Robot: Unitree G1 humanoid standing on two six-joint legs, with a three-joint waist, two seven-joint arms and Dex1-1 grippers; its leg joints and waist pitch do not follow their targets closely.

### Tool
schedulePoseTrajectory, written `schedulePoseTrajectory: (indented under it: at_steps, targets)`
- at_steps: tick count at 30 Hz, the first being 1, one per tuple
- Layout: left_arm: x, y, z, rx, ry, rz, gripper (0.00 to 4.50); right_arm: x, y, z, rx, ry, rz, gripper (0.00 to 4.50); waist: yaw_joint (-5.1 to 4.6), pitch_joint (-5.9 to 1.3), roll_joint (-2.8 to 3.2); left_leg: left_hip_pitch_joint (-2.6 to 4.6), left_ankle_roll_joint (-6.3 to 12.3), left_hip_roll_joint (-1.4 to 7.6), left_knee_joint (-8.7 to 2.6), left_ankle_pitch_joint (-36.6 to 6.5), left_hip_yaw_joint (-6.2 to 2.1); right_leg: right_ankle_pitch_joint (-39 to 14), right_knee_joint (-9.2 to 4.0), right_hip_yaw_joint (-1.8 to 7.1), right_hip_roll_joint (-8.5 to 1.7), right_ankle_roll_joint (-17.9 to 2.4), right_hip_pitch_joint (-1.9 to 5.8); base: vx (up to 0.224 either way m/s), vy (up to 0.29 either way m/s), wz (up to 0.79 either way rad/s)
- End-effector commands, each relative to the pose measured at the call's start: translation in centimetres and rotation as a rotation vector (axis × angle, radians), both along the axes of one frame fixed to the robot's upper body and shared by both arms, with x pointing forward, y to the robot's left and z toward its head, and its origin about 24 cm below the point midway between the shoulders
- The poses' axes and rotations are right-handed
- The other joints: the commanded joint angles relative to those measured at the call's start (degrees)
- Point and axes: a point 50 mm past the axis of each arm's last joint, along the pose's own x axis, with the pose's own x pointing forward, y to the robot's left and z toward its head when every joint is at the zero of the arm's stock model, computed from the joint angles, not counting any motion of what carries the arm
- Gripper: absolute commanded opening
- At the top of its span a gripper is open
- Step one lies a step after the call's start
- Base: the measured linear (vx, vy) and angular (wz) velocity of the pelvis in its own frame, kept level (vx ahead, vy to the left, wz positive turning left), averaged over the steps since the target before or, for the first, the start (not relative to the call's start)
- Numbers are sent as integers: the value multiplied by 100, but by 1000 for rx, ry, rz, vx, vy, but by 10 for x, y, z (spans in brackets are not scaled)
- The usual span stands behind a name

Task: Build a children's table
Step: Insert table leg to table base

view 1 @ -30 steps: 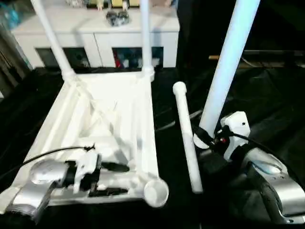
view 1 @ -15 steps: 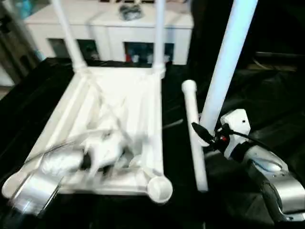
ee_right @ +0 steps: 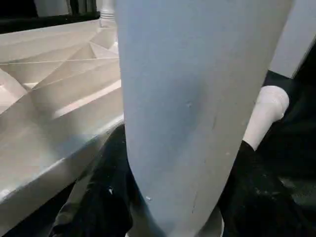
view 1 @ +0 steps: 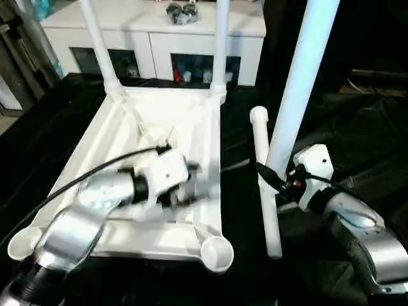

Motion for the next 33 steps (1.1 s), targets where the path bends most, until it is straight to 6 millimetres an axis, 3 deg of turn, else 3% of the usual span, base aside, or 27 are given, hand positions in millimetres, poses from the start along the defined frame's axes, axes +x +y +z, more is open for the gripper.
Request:
schedulePoseTrajectory:
  at_steps: [1, 5, 8, 11, 16, 17, 20, 22, 25, 33]
  targets:
    - [-9, 9, 0, 44, 47, -64, 356, 2, -3, 6, -4, -29, 1, 190, 28, -261, -19, -58, 442, 319, -370, -162, -112, -178, -331, 244, -404, -1536, 341, 0, 0, 0]
    - [-14, 22, -10, 164, 30, -112, 380, 3, -5, 6, -6, -30, 2, 190, 19, -245, 0, -28, 346, 319, -392, -382, -112, -657, -392, 249, -394, -1286, 318, 0, 0, 0]
    - [-7, 32, -20, 279, -33, -70, 380, 4, -5, 7, -13, -34, 4, 190, 19, -256, 39, -18, 265, 325, -397, -382, -119, -531, -374, 243, -385, -1257, 309, 0, 0, 0]
    - [5, 39, -30, 382, -126, 8, 380, 4, -4, 7, -14, -36, 5, 190, 21, -279, 41, -35, 232, 309, -379, -299, -126, -277, -348, 243, -381, -1217, 340, 0, 0, 0]
    - [14, 44, -46, 438, -118, 60, 380, 3, -3, 6, -13, -36, 5, 190, 40, -320, 55, -46, 251, 307, -352, 18, -135, 362, -283, 242, -400, -1363, 365, 0, 0, 0]
    - [15, 47, -58, 486, -102, 85, 380, 3, -4, 6, -12, -36, 3, 190, 36, -320, 61, -53, 272, 306, -347, 32, -136, 448, -276, 239, -397, -1395, 372, 0, 0, 0]
    - [22, 48, -66, 472, -91, 174, 380, 3, -3, 6, -11, -37, 0, 190, 44, -320, 59, -46, 277, 309, -345, -51, -132, 377, -288, 244, -417, -1437, 377, 0, 0, 0]
    - [28, 45, -68, 423, -75, 247, 380, 3, -4, 6, -11, -38, -2, 190, 62, -287, 52, -24, 250, 318, -353, -351, -112, -52, -348, 246, -418, -1469, 347, 0, 0, 0]
    - [37, 42, -68, 390, -65, 332, 380, 3, -4, 6, -12, -39, -5, 190, 108, -275, 58, -8, 165, 317, -369, -635, -108, -757, -407, 258, -418, -1339, 327, 0, 0, 0]
    - [48, 42, -69, 356, -19, 488, 380, 3, -5, 7, -14, -42, -13, 190, 116, -262, 53, -50, 108, 305, -401, -835, -142, -1597, -491, 246, -417, -973, 297, 0, 0, 0]
